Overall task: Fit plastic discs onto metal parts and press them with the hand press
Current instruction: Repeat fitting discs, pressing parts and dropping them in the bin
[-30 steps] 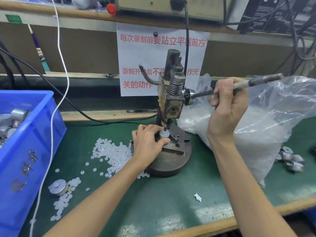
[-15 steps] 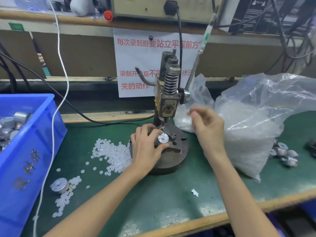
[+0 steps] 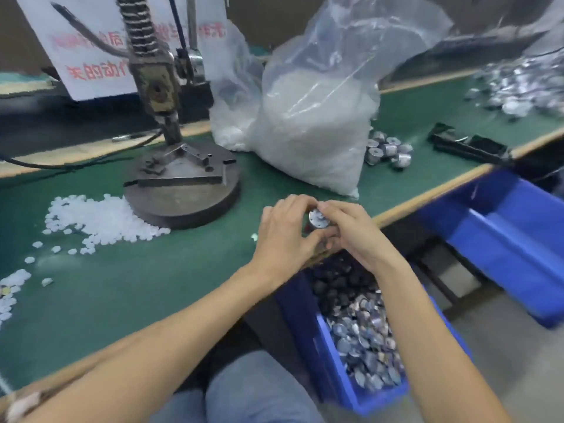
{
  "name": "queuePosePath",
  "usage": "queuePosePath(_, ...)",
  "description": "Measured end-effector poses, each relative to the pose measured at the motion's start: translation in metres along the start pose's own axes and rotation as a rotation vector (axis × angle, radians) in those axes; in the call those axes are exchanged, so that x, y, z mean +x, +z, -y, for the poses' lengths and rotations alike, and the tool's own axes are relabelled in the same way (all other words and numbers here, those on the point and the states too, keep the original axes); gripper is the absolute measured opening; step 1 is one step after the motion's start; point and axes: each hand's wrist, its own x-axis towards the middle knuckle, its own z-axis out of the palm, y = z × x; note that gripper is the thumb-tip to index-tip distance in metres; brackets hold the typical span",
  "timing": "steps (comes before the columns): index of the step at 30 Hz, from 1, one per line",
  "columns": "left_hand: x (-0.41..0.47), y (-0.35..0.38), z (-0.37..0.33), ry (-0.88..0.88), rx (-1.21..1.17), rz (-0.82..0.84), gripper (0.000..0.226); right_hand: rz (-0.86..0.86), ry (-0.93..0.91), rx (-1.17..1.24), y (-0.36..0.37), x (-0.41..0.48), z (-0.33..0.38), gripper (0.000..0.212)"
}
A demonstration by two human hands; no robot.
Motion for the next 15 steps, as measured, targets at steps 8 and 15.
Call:
queuePosePath(8, -0.047, 0.074, -0.029, 0.055, 0.079, 0.541, 0.037, -0.255, 0.279, -0.095, -0.090, -0.053, -0.113, 0.022)
queuePosePath(15, -0.059, 0.076, -0.011, 0.025, 0.172, 0.586, 0.028, -0.560, 0.566, -0.287, -0.112, -0.062, -0.215, 0.018)
